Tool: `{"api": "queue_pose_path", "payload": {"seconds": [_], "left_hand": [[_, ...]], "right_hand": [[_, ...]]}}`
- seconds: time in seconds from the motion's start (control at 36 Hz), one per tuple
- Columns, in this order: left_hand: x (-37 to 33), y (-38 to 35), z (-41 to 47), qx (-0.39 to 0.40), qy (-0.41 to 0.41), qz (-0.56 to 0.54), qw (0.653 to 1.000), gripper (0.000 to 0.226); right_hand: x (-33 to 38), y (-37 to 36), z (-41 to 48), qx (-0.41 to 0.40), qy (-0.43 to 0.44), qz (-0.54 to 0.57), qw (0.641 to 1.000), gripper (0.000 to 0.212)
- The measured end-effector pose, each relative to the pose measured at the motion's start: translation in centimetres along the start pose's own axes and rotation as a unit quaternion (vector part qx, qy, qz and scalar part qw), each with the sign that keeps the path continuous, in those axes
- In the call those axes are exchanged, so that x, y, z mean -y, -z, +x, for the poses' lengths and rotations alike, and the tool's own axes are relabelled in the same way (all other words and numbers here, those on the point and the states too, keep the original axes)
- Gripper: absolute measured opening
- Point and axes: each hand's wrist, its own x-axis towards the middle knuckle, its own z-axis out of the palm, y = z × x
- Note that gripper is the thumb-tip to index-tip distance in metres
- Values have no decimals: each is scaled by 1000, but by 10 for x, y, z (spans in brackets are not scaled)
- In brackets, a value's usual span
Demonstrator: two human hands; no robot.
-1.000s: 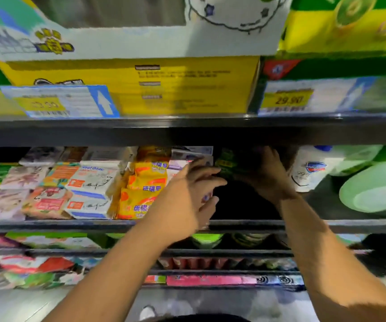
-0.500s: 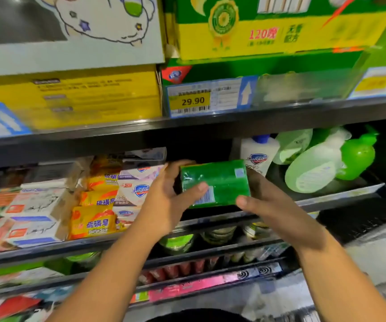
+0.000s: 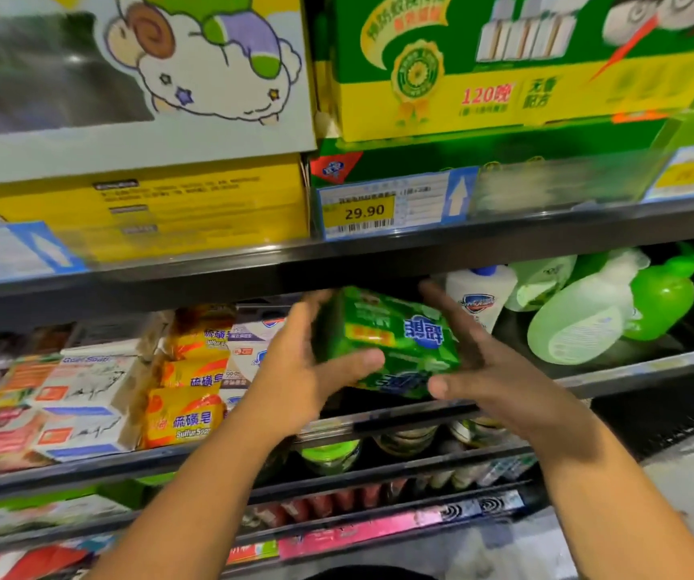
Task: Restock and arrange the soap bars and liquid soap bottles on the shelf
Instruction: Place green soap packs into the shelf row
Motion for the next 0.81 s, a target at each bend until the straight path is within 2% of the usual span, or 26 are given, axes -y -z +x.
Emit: {"api": "queue_pose_path", "payload": {"seconds": [0.06, 0.11, 0.14, 0.17, 0.22, 0.25, 0.28, 0.31, 0.36, 0.39, 0.42, 0.47, 0.5, 0.56, 0.58, 0.64, 0.69, 0.75, 0.81], "left_hand": [[-5, 0, 1, -14, 49, -45, 998, 67], [-14, 2, 2, 4, 114, -38, 993, 52], [-17, 8, 0, 52, 155, -26, 986, 58], [-18, 14, -2, 119, 171, 9, 978, 75], [-19, 23, -4, 225, 160, 133, 952, 122], [-18, 25, -6, 233, 135, 187, 945, 134], [-15, 26, -4, 217, 115, 193, 950, 136], [-13, 22, -2, 188, 96, 153, 966, 128], [-9, 16, -2, 113, 79, 49, 989, 99], [-8, 13, -2, 81, 83, 25, 993, 89], [-7, 13, -2, 70, 76, 21, 994, 86], [-7, 12, -4, 83, 44, -3, 996, 97], [-11, 12, -6, 93, 49, -44, 993, 103], [-18, 11, -8, 116, 55, -104, 986, 108], [-20, 8, -7, 113, 50, -108, 986, 103], [-24, 4, -3, 100, 37, -93, 990, 82], [-26, 0, 0, 73, 23, -39, 996, 73], [-29, -4, 4, 32, 0, 93, 995, 78], [-35, -9, 6, 42, -24, 236, 970, 86]], "right_hand": [[-4, -5, 3, 5, 55, 69, 996, 115], [-5, -14, 6, -13, 92, 76, 993, 93], [-5, -19, 8, -38, 97, 76, 992, 77], [-5, -22, 10, -68, 93, 86, 990, 58], [1, -26, 9, -111, 56, 153, 980, 29], [3, -26, 8, -115, 36, 188, 975, 24], [3, -25, 8, -113, 18, 213, 970, 25], [6, -26, 7, -115, -2, 227, 967, 29], [6, -24, 4, -108, -34, 252, 961, 44], [4, -20, 2, -79, -31, 252, 964, 55], [3, -17, 0, -34, -22, 246, 968, 59], [4, -9, -3, 41, 0, 231, 972, 50], [3, -4, -5, 58, 6, 214, 975, 60], [5, -2, -8, 58, 11, 169, 984, 95], [6, -3, -9, 39, 25, 151, 987, 100], [7, -7, -10, 10, 54, 107, 993, 97], [0, -8, -9, -22, 59, 23, 998, 96], [-12, -12, -8, -36, 48, -52, 997, 99], [-27, -18, -8, -26, 46, -72, 996, 97]]}}
